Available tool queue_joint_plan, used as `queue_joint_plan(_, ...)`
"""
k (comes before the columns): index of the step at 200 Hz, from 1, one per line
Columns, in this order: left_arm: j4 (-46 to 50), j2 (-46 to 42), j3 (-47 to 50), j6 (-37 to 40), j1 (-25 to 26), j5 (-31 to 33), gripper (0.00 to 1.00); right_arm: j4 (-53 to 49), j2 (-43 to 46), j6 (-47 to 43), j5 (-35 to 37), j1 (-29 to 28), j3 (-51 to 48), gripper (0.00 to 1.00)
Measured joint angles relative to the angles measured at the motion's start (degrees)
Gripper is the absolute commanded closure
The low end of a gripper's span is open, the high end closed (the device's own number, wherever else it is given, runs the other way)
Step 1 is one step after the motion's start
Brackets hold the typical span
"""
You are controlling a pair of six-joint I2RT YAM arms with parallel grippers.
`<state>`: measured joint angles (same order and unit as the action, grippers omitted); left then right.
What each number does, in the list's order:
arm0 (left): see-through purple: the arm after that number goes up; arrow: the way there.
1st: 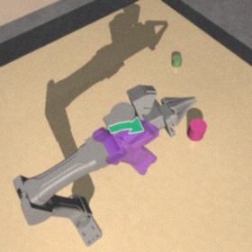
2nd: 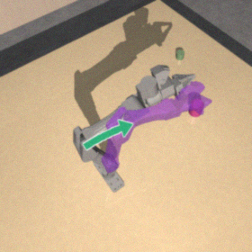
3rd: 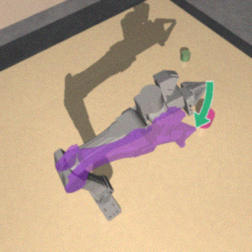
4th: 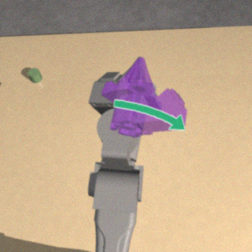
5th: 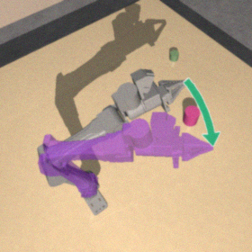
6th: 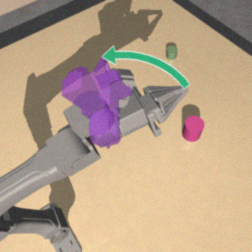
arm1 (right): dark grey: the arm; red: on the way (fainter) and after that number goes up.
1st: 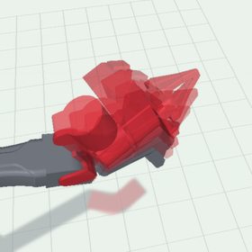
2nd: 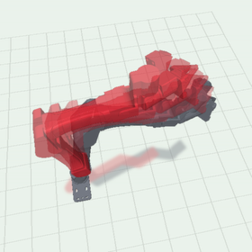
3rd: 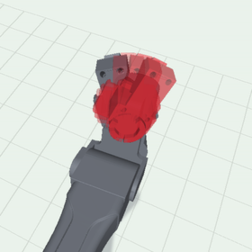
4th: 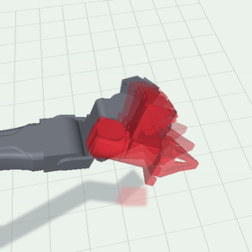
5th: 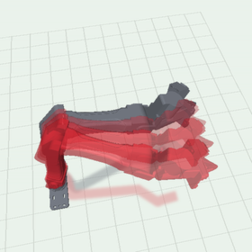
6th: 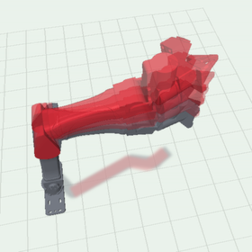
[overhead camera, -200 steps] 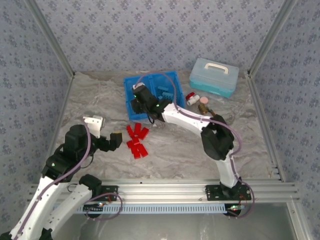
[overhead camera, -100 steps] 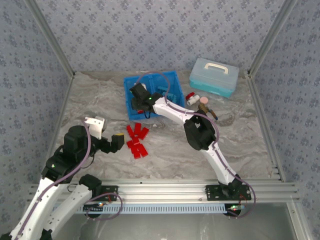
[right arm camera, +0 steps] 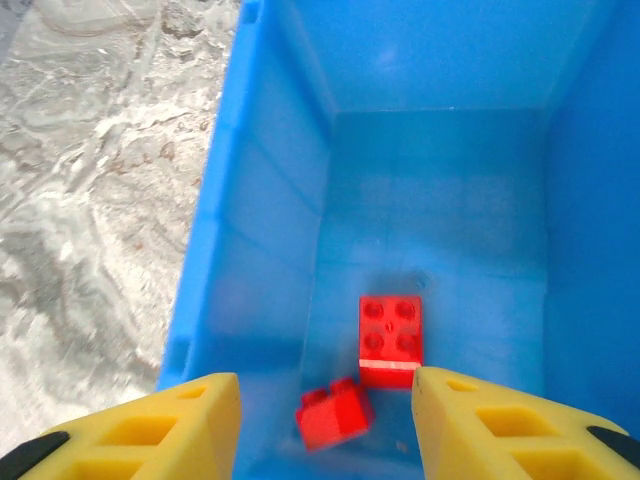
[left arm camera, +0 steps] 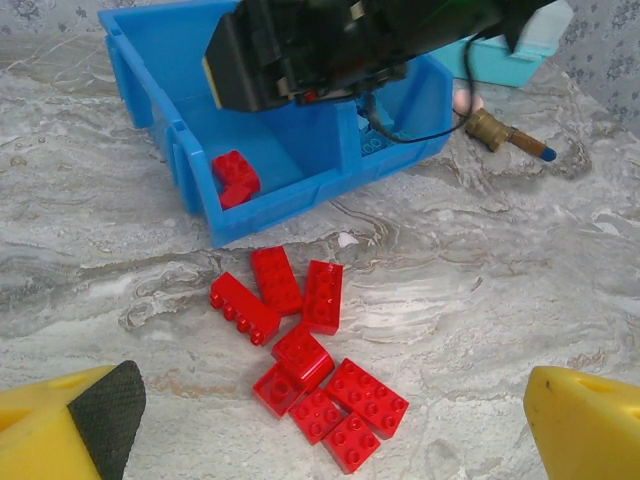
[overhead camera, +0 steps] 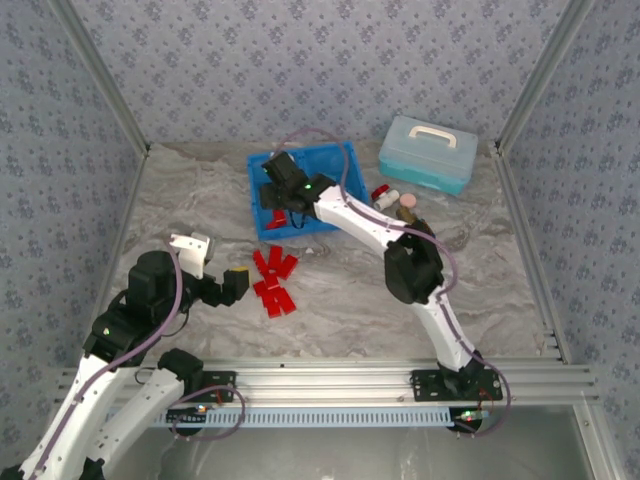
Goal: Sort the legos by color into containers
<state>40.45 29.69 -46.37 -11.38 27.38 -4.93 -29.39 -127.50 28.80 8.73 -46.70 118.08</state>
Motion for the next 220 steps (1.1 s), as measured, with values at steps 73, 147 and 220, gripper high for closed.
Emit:
queue_joint_plan(73, 0.0, 0.0, 0.0, 0.0, 0.0, 1.86, 0.01, 7.54, 28.26, 15.72, 13.0, -12.87, -34.4, 0.49)
queue_joint_plan(147, 0.04, 1.62, 0.0, 0.42, 0.0, 2.89, 0.01, 6.23, 16.11, 34.71, 12.66, -14.51, -37.13, 0.33)
queue_joint_plan(220, 0.02, 1.6, 0.0, 0.44, -0.02, 3.5, 0.01, 5.77, 8.72, 36.17, 9.81, -12.31, -32.76, 0.38)
